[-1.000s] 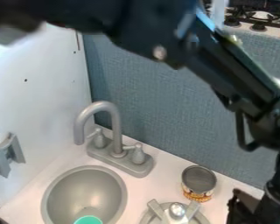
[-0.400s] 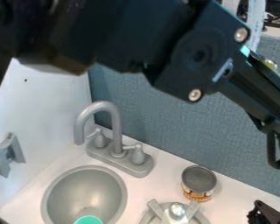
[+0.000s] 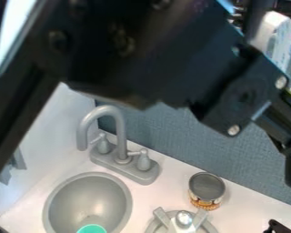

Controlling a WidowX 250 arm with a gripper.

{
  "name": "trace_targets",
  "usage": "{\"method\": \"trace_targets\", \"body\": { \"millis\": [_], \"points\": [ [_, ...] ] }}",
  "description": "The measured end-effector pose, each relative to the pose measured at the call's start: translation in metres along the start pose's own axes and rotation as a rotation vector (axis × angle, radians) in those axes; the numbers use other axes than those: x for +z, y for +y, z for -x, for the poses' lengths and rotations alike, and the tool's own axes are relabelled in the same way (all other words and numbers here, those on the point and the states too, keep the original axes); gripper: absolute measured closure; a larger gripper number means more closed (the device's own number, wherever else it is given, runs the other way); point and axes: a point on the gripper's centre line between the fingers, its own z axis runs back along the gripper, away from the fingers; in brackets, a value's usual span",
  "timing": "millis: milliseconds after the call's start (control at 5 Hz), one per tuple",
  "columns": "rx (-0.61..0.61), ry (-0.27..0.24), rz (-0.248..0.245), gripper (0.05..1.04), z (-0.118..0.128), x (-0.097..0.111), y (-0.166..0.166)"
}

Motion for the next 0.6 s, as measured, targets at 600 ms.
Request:
{"method": "trace_targets", "body": {
  "millis": [600],
  "points": [
    [-0.051, 0.035, 0.038, 0.078, -0.03, -0.026, -0.012]
  ]
}}
